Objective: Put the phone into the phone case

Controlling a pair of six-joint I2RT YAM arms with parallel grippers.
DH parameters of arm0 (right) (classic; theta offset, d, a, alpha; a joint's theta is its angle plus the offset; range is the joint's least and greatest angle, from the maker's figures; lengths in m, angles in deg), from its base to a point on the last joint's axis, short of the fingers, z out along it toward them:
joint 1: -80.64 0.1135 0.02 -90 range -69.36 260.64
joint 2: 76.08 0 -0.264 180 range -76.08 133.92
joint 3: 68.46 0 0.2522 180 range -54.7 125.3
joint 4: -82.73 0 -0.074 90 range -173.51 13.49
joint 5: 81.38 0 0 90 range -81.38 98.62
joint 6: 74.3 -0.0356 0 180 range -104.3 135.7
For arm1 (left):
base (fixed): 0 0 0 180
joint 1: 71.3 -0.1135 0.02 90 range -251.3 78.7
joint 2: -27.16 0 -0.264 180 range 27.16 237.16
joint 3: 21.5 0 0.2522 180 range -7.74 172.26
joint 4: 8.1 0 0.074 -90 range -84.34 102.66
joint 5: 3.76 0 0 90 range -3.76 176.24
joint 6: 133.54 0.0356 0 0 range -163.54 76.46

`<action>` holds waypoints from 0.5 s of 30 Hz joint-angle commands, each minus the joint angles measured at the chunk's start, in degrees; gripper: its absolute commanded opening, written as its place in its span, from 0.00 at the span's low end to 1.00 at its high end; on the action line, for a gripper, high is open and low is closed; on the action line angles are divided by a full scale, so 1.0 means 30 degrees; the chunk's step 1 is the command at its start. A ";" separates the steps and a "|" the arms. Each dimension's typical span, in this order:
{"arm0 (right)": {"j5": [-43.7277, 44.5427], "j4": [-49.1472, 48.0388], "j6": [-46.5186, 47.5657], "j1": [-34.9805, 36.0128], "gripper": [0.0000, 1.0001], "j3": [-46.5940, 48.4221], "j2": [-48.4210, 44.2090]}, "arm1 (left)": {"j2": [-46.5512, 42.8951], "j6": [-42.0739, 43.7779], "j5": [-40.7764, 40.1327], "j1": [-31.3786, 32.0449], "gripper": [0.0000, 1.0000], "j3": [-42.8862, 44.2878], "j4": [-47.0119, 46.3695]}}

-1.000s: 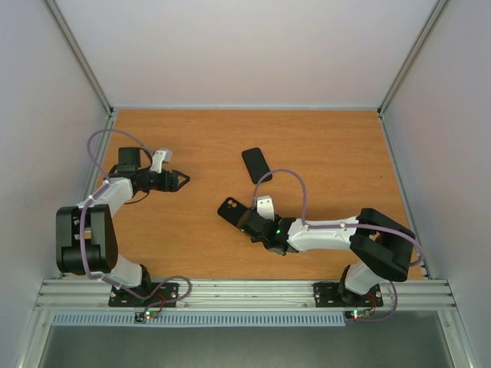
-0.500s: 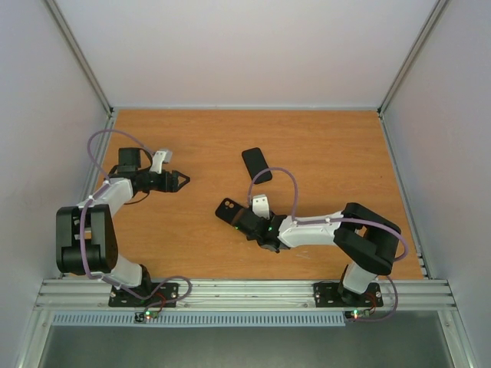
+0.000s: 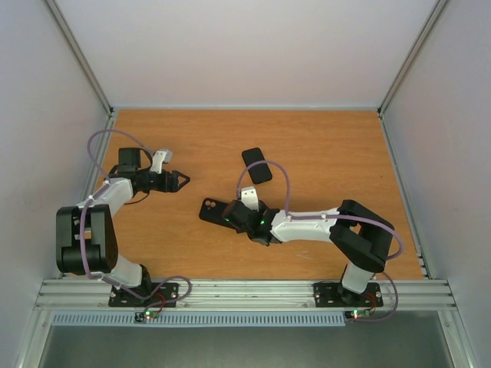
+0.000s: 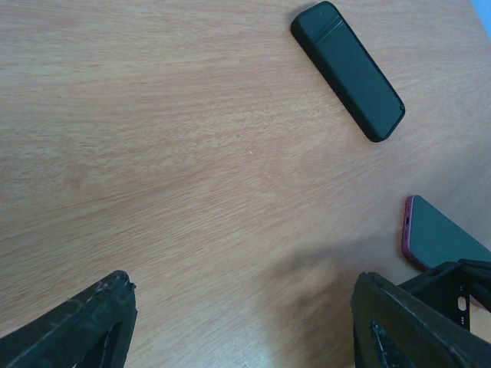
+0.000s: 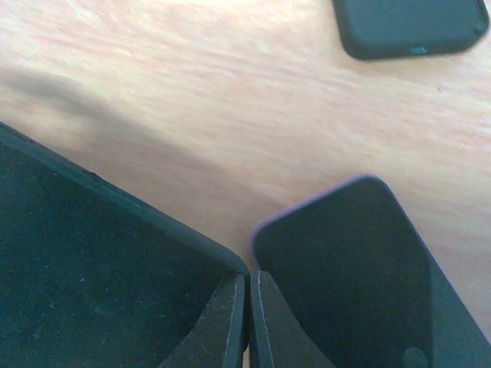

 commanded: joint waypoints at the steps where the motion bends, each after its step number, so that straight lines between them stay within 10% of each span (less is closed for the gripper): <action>1: 0.0018 -0.1315 0.0716 -0.0239 0.01 0.1504 0.0704 | -0.0366 0.0216 0.0380 -0.0036 0.77 -0.0091 -0.0566; 15: -0.2799 -0.1436 0.1211 -0.1689 0.02 0.5860 0.5465 | -0.0516 0.0259 0.0589 -0.0031 0.77 -0.0111 -0.0522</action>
